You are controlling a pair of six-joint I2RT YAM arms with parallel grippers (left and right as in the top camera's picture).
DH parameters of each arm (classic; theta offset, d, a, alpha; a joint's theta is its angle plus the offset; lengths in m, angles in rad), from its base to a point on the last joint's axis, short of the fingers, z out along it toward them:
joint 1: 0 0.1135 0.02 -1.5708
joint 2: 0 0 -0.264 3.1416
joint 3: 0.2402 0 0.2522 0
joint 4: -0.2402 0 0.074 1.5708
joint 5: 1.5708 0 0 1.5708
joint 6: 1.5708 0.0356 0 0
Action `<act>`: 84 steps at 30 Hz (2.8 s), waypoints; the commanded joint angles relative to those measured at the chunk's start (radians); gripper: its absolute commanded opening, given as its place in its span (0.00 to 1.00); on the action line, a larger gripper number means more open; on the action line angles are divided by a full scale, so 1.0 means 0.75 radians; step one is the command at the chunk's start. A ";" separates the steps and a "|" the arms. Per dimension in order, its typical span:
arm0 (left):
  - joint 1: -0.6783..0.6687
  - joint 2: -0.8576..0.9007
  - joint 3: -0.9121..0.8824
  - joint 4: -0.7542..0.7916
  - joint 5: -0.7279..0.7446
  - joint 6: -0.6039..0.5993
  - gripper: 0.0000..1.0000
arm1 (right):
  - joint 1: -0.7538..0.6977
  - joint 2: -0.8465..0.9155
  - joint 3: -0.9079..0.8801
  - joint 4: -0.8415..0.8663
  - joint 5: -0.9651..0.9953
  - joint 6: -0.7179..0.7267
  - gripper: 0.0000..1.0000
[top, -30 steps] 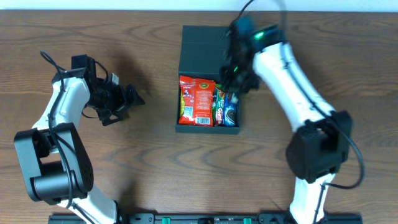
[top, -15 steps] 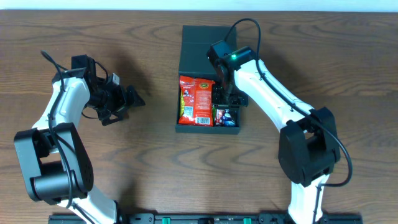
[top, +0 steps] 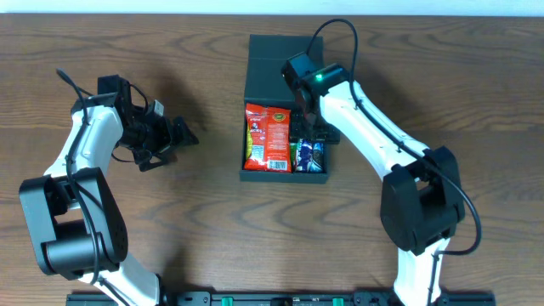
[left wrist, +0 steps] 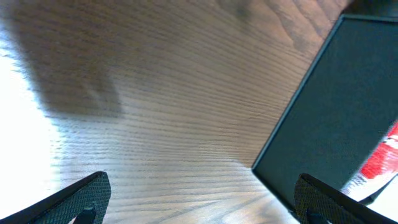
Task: Pack container
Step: 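Place the Dairy Milk bar into the box and withdraw the right gripper, then raise both grippers to the lid's top edge on either side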
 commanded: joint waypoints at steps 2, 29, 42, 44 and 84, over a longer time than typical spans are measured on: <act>0.003 -0.006 0.036 0.036 0.133 0.026 0.96 | -0.051 -0.171 0.238 0.009 -0.003 -0.103 0.66; -0.278 0.071 0.076 1.348 0.015 -0.759 0.06 | -0.675 0.257 0.047 0.724 -0.801 -0.376 0.01; -0.356 0.497 0.678 0.567 -0.216 -0.392 0.06 | -0.645 0.356 0.047 0.840 -0.909 -0.339 0.01; -0.359 0.551 0.713 0.548 -0.177 -0.392 0.06 | -0.630 0.362 0.047 0.851 -0.909 -0.328 0.01; -0.292 0.630 0.756 0.765 0.317 -0.418 0.06 | -0.606 0.492 0.054 1.313 -1.839 -0.259 0.02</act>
